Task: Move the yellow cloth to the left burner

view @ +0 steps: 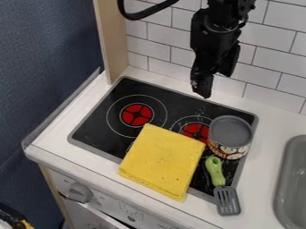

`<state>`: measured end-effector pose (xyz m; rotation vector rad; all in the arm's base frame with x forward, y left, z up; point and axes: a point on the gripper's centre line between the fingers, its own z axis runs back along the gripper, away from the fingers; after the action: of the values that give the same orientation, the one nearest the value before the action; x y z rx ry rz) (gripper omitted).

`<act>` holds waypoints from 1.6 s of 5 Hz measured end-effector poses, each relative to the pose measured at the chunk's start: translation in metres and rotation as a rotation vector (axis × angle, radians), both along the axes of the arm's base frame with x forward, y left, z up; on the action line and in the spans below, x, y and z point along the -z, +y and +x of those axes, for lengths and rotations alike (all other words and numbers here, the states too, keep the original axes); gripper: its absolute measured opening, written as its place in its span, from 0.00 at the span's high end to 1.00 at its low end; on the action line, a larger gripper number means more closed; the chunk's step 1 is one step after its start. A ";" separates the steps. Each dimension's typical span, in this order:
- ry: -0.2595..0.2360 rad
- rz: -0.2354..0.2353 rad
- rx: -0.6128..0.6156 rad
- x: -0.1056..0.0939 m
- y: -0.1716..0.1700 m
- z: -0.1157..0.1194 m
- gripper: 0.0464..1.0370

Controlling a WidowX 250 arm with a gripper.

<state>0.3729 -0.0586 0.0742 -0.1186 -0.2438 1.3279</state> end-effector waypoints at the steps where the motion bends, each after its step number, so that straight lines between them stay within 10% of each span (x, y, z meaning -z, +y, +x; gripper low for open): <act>1: 0.041 0.007 0.000 0.013 0.001 -0.004 0.04; 8: 0.329 0.071 -0.209 0.079 0.041 -0.093 0.04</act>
<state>0.2798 -0.0178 -0.0052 0.1892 -0.0237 1.5209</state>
